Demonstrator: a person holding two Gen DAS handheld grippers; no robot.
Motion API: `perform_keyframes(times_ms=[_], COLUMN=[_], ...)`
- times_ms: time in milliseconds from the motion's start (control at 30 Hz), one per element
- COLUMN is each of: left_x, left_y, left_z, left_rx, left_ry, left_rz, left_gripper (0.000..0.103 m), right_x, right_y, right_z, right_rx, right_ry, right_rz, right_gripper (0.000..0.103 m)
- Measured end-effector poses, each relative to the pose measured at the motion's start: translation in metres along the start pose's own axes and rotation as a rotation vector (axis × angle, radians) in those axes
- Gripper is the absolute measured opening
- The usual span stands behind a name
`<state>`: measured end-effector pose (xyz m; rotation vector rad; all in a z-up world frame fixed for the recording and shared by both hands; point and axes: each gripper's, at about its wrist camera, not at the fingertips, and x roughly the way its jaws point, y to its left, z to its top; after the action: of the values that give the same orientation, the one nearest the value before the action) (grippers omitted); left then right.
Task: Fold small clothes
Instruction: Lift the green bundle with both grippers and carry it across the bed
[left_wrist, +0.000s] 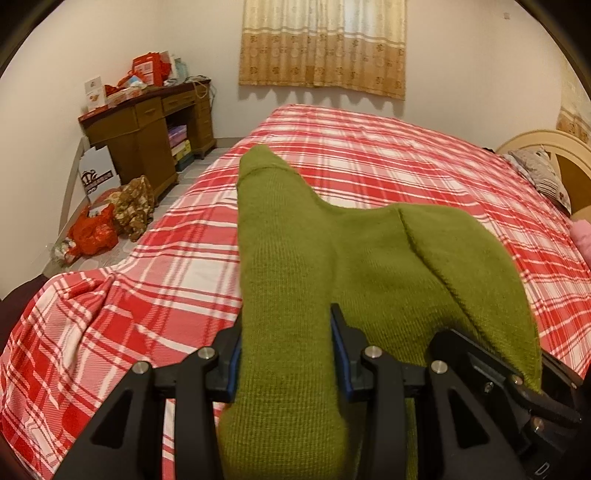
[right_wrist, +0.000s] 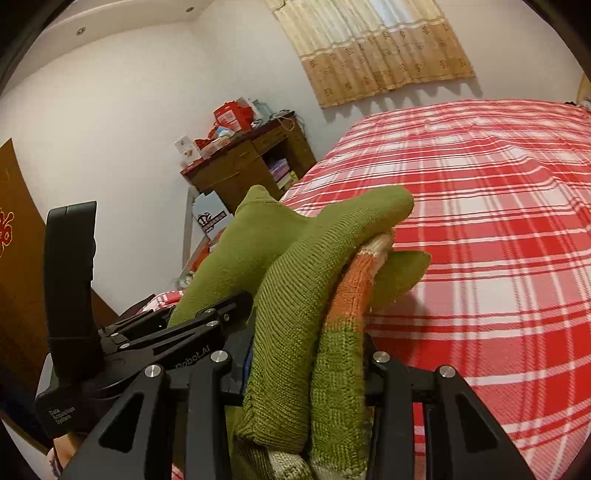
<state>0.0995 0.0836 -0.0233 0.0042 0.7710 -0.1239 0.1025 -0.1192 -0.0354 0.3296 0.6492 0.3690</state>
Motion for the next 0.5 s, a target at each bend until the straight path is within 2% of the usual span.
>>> perform_keyframes(times_ms=[500], left_x=[0.005], left_y=[0.065], left_z=[0.008], left_rx=[-0.089], left_ry=[-0.017], left_rz=[0.106], left_gripper=[0.041], right_x=[0.061], right_y=[0.045], right_z=[0.013], right_rx=[-0.041], right_ry=[0.039], right_rz=[0.126], right_gripper=[0.039])
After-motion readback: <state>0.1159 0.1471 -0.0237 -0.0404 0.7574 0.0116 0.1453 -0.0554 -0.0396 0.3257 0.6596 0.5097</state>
